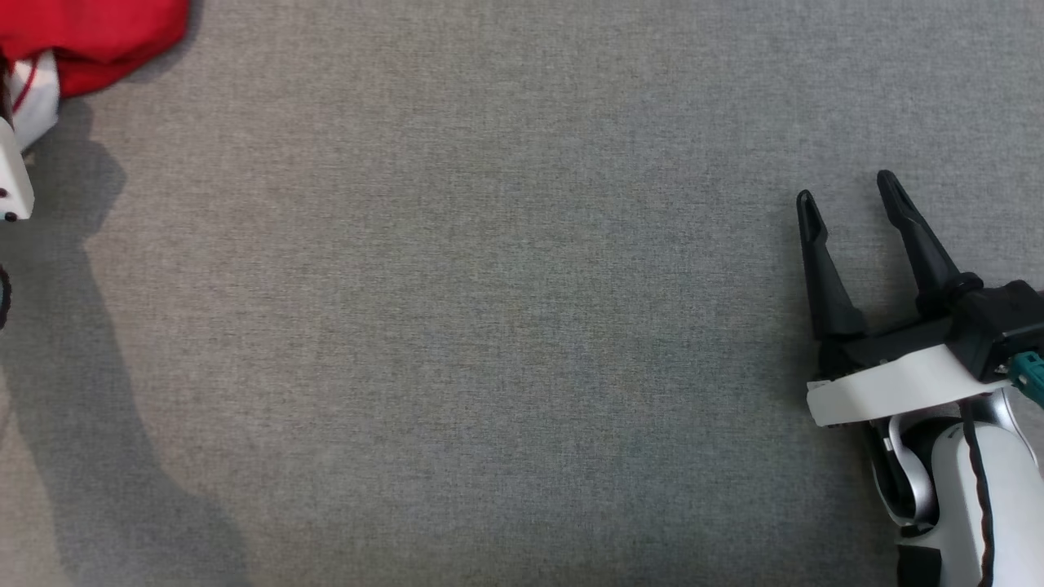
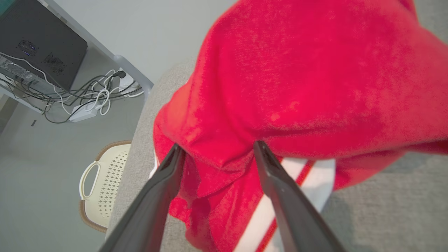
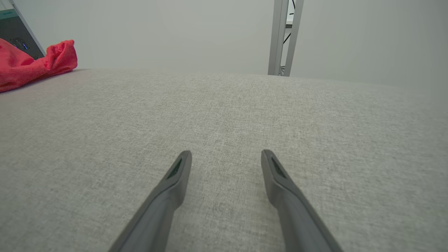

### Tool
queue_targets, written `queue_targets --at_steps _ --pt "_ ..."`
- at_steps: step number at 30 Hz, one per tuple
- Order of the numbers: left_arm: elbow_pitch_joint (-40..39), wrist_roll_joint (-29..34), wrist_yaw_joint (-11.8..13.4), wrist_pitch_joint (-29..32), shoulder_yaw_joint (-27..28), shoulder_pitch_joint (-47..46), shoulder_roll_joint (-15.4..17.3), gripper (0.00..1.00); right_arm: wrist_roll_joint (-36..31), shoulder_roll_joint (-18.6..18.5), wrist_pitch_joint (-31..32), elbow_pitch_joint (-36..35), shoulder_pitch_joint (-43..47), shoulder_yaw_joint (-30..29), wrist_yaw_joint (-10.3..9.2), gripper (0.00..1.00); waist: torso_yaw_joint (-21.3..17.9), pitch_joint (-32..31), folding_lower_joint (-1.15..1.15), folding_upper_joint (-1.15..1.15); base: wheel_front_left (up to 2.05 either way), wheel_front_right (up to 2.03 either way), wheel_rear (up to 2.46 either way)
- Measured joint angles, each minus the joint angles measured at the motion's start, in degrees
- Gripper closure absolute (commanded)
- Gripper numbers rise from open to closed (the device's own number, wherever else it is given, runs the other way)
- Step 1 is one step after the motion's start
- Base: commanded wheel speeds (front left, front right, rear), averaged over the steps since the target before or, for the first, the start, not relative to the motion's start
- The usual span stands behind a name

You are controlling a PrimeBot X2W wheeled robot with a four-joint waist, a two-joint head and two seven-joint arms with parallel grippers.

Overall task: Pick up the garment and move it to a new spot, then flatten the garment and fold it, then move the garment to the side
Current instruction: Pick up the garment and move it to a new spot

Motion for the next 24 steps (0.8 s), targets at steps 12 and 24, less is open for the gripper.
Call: queue_targets --at_steps 12,24 --pt "4.1 1.1 -0.3 -7.0 -2.4 -3.6 -0.4 1.00 1.7 0.0 -2.4 2.3 -1.3 0.4 0.00 0.00 -1.5 0.2 0.00 0.00 0.00 0.00 0.00" --pt "2.2 3.2 -2.1 -11.8 -7.4 -6.2 -1.2 1.00 4.4 0.0 -5.4 7.8 0.3 0.3 0.00 0.00 -1.7 -8.8 0.00 0.00 0.00 0.00 0.00"
